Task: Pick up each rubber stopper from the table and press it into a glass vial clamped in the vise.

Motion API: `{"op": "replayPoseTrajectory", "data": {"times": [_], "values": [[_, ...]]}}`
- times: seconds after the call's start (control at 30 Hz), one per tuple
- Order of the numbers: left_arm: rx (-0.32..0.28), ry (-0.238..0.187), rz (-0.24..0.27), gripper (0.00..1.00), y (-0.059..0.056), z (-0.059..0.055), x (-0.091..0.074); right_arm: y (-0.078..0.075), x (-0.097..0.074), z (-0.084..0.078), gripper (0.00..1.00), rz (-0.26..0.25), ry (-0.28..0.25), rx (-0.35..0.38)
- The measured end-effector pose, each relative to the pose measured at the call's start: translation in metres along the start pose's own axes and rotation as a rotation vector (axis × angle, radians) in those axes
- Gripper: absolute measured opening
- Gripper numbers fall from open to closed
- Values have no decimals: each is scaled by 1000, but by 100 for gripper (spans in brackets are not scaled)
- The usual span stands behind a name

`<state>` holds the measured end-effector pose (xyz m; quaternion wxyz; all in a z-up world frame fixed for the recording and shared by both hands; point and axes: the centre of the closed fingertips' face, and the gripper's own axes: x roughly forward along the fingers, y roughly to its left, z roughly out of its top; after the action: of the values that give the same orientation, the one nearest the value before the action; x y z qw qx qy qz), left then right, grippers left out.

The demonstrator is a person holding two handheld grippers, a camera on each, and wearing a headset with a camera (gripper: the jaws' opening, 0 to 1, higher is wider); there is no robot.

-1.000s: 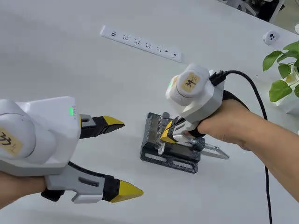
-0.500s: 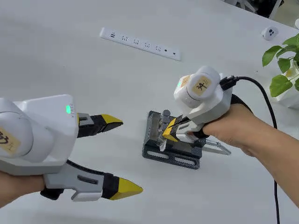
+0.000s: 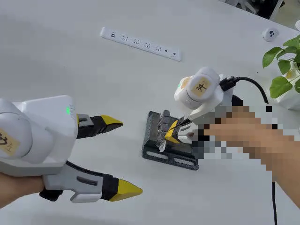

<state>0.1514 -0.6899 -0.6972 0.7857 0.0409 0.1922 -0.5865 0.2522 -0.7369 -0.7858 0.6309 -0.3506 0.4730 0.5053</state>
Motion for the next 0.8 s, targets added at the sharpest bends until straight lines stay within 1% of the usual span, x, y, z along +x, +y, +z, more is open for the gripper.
{"op": "replayPoseTrajectory", "data": {"times": [0.03,0.1,0.2,0.3,0.37,0.6,0.77,0.8], "values": [[1,-1,-2,76,0,1,1,0,0,-1,0,1,2,7],[3,-1,-4,76,-1,2,2,0,0,-1,0,-1,12,-10],[7,1,-8,76,-3,4,4,-1,0,0,0,5,11,-3],[16,10,-15,76,-5,5,5,0,-1,-1,0,9,-7,10],[17,15,-17,76,-6,5,4,0,-2,0,0,5,-15,3],[25,24,-7,76,-5,7,0,0,-2,0,0,-9,-25,-5],[29,34,-2,77,-4,6,0,0,-5,-1,0,-22,-53,10],[30,37,-2,77,-5,6,1,-1,-7,-1,0,-27,-65,12]]}}
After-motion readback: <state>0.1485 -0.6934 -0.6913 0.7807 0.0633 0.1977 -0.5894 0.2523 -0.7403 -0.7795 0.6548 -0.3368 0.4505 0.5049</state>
